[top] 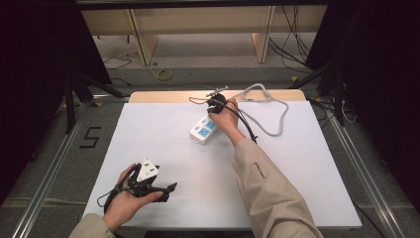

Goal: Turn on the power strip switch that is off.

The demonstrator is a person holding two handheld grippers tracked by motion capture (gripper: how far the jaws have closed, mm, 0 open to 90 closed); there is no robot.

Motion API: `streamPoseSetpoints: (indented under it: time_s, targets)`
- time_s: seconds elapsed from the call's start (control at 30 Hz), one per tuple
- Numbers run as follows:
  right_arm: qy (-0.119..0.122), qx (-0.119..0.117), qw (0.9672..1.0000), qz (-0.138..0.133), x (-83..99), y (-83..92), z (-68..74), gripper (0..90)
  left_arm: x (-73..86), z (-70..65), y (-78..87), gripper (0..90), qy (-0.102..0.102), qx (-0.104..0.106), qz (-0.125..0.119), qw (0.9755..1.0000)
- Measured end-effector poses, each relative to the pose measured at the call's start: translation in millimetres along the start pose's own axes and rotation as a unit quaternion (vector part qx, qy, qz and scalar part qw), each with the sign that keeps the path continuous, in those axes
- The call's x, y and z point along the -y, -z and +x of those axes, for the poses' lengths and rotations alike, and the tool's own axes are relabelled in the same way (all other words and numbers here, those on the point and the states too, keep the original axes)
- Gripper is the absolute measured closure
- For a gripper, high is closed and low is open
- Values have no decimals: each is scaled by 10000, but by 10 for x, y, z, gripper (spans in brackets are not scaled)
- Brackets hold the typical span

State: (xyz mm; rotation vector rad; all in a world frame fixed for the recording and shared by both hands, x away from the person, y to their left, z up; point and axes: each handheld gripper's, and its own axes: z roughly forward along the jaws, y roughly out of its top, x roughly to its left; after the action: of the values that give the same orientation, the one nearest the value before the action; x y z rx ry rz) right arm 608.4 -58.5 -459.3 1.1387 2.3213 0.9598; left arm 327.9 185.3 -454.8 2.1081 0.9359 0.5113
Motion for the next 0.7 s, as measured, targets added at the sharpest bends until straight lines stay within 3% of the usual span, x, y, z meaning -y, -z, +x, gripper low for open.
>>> streamPoseSetpoints:
  time_s: [0.37,0.7]
  targets:
    - [82,68,9999,88,-7,-4,27,900,-2,-4,3,159,10,27,-8,10000]
    - [-14,49,9999,108,4,-11,22,900,1,-4,3,159,23,7,0,10000]
